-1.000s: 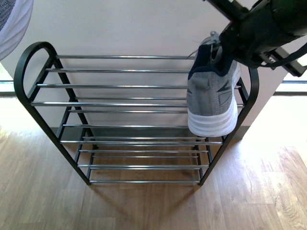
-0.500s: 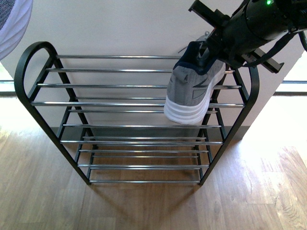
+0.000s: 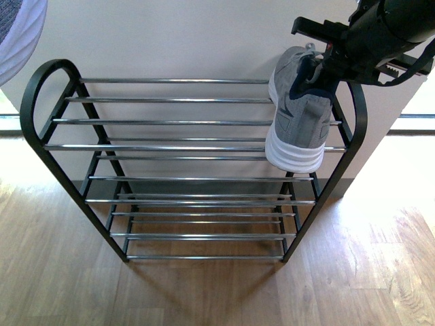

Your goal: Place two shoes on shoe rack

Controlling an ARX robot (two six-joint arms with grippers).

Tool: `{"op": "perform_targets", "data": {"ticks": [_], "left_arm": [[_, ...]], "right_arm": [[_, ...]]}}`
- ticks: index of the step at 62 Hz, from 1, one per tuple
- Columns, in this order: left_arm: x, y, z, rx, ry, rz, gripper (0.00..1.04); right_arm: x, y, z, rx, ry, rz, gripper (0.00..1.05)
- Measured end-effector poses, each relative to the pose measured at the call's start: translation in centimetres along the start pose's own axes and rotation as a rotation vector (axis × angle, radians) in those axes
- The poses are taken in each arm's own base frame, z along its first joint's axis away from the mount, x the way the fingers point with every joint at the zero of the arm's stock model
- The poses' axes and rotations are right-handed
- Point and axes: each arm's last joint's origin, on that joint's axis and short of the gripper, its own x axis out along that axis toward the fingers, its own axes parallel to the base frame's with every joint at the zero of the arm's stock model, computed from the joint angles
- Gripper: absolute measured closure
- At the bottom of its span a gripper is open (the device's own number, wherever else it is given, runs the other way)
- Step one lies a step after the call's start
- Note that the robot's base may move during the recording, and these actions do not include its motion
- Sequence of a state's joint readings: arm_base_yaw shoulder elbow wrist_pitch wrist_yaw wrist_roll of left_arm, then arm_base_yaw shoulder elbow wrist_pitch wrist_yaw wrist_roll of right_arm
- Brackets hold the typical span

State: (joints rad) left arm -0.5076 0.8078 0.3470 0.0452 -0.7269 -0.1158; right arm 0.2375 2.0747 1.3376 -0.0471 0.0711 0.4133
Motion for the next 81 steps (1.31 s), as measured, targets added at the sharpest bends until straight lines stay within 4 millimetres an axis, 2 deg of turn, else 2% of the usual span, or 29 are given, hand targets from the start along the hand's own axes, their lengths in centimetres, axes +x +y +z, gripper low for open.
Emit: {"op": "perform_targets", "data": {"ticks": [6, 25, 28, 40, 47, 57, 64, 68, 74, 81], "left_arm": [[0.0, 0.0, 0.0, 0.0, 0.0, 0.0, 1.04], [0.0, 0.0, 0.0, 0.0, 0.0, 0.0, 1.03], [0.0, 0.0, 0.0, 0.0, 0.0, 0.0, 1.03], [0.0, 0.0, 0.0, 0.0, 0.0, 0.0, 1.03], [0.0, 0.0, 0.0, 0.0, 0.0, 0.0, 1.04], [0.0, 0.0, 0.0, 0.0, 0.0, 0.0, 1.03], [0.0, 0.0, 0.0, 0.0, 0.0, 0.0, 1.03], [0.0, 0.0, 0.0, 0.0, 0.0, 0.001, 1.03], [0.0, 0.0, 0.0, 0.0, 0.0, 0.001, 1.03], [0.0, 0.0, 0.0, 0.0, 0.0, -0.001, 1.03]], "right_arm": [[0.4, -0.7, 0.4, -0.008, -0.01, -0.018, 1.04], [0.4, -0.9, 0.5, -0.029, 0.001, -0.002, 1.04], [0.4, -0.9, 0.5, -0.03, 0.003, 0.006, 0.99], [0.4, -1.0, 0.4, -0.038, 0.007, 0.015, 0.69], [-0.3, -0.9, 0.7, -0.039, 0.012, 0.035, 0.51], [-3.7, -0.8, 1.9, -0.039, 0.018, 0.088, 0.27], [-7.1, -1.3, 3.5, -0.036, -0.01, 0.101, 0.09], [-8.6, -2.0, 3.9, -0.061, -0.05, 0.067, 0.09], [-9.6, -2.7, 4.2, -0.091, -0.092, 0.021, 0.09], [-9.7, -3.7, 3.1, -0.185, -0.45, -0.018, 0.25]]}}
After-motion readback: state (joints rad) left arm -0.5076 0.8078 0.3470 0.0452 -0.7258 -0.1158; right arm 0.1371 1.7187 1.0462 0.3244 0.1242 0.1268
